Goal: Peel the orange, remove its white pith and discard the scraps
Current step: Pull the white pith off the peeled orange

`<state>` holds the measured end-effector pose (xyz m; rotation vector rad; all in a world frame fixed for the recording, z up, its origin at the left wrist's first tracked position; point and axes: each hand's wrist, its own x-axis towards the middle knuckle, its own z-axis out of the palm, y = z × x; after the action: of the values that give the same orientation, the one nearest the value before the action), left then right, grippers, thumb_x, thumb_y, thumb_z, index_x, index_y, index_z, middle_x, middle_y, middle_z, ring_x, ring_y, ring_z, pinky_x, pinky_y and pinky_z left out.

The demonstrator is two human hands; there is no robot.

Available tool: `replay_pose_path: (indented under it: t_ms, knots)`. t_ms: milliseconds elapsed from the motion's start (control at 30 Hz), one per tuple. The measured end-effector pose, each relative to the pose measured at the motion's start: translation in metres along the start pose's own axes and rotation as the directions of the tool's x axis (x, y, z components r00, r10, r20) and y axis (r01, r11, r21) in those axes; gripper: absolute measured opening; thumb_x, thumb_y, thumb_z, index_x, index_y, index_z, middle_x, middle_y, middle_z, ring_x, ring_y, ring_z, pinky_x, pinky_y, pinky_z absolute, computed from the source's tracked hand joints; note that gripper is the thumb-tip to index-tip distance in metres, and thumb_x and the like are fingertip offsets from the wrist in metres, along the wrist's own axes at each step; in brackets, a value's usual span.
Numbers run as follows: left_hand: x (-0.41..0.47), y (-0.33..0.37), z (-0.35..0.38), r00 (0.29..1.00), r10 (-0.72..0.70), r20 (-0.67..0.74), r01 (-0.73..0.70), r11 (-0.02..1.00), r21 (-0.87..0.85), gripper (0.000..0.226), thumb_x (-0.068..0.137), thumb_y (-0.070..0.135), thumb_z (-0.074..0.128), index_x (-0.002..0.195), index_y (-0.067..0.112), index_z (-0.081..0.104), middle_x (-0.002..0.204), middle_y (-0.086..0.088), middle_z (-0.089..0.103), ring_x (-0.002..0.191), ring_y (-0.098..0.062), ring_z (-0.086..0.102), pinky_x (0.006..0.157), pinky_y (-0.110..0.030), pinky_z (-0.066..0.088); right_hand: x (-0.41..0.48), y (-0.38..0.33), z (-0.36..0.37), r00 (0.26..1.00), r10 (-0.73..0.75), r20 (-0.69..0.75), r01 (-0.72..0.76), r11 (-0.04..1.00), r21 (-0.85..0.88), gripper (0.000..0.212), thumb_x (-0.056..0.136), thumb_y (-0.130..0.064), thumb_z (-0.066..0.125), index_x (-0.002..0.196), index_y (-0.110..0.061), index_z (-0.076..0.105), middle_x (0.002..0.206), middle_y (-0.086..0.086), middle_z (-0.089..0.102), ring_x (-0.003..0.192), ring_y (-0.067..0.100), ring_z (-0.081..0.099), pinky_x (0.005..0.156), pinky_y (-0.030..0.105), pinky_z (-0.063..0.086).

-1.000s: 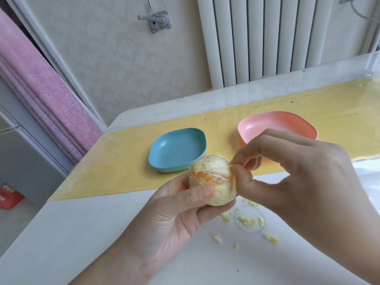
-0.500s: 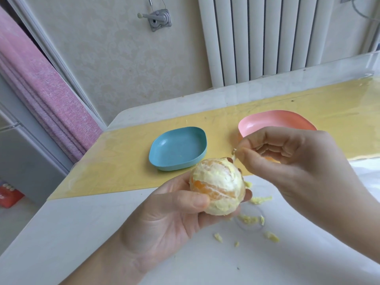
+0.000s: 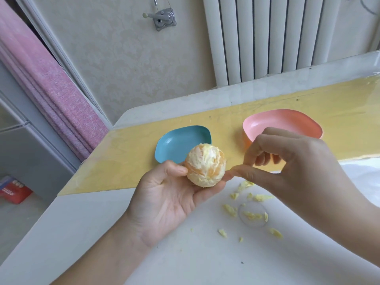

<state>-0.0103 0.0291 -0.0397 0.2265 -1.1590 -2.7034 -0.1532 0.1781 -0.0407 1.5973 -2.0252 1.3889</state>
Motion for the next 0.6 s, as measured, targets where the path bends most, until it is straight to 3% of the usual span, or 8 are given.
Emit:
replay_pose_path:
  t_ms: [100, 233, 367, 500, 600]
  knots:
    - [-0.0002, -0.0013, 0.0018, 1.0, -0.005, 0.026, 0.005, 1.0, 0.005, 0.05, 0.069, 0.005, 0.062, 0.116, -0.009, 0.061, 0.122, -0.027, 0.059, 0.115, -0.046, 0.055, 0.093, -0.043, 0.052, -0.0028, 0.0001, 0.001, 0.999, -0.047, 0.022, 0.046, 0.999, 0.029, 0.005, 0.073, -0.024, 0.07, 0.075, -0.027, 0.068, 0.074, -0.017, 0.059, 0.07, -0.004, 0.054, 0.061, 0.007, 0.04]
    - [0.0002, -0.0016, 0.0005, 1.0, -0.002, 0.024, 0.003, 0.999, -0.037, 0.055, 0.066, 0.001, 0.062, 0.12, -0.011, 0.057, 0.122, -0.029, 0.058, 0.116, -0.05, 0.053, 0.094, -0.045, 0.051, -0.004, 0.0013, 0.0019, 0.995, -0.099, 0.025, 0.099, 0.995, -0.01, 0.024, 0.084, -0.01, 0.059, 0.093, -0.025, 0.075, 0.077, -0.011, 0.069, 0.064, 0.01, 0.061, 0.055, 0.01, 0.041]
    - [0.0008, -0.0014, -0.0016, 1.0, 0.002, 0.021, -0.002, 1.0, -0.008, 0.058, 0.067, 0.0, 0.058, 0.124, -0.01, 0.054, 0.123, -0.027, 0.058, 0.119, -0.048, 0.051, 0.098, -0.044, 0.048, -0.0038, 0.0045, 0.0032, 0.989, -0.147, 0.015, 0.148, 0.988, -0.034, 0.027, 0.091, -0.022, 0.051, 0.105, -0.021, 0.073, 0.08, -0.012, 0.067, 0.071, 0.009, 0.057, 0.065, 0.014, 0.039]
    - [0.0024, -0.0018, -0.0027, 1.0, 0.031, 0.005, -0.031, 0.999, 0.035, 0.067, 0.062, 0.001, 0.063, 0.128, -0.004, 0.054, 0.123, -0.023, 0.059, 0.115, -0.041, 0.057, 0.096, -0.042, 0.05, -0.0032, 0.0044, 0.0027, 0.989, -0.148, 0.019, 0.148, 0.987, -0.06, 0.023, 0.089, -0.036, 0.055, 0.093, -0.027, 0.076, 0.096, -0.007, 0.067, 0.084, 0.014, 0.06, 0.071, 0.01, 0.033]
    - [0.0027, -0.0025, -0.003, 0.999, 0.044, 0.011, -0.044, 0.998, 0.046, 0.067, 0.059, 0.001, 0.064, 0.125, -0.002, 0.058, 0.122, -0.02, 0.061, 0.109, -0.033, 0.062, 0.095, -0.04, 0.05, -0.0038, 0.0033, 0.0027, 0.987, -0.158, -0.01, 0.157, 0.985, -0.067, 0.016, 0.085, -0.036, 0.064, 0.09, -0.027, 0.076, 0.091, -0.007, 0.066, 0.075, 0.012, 0.057, 0.067, 0.007, 0.034]
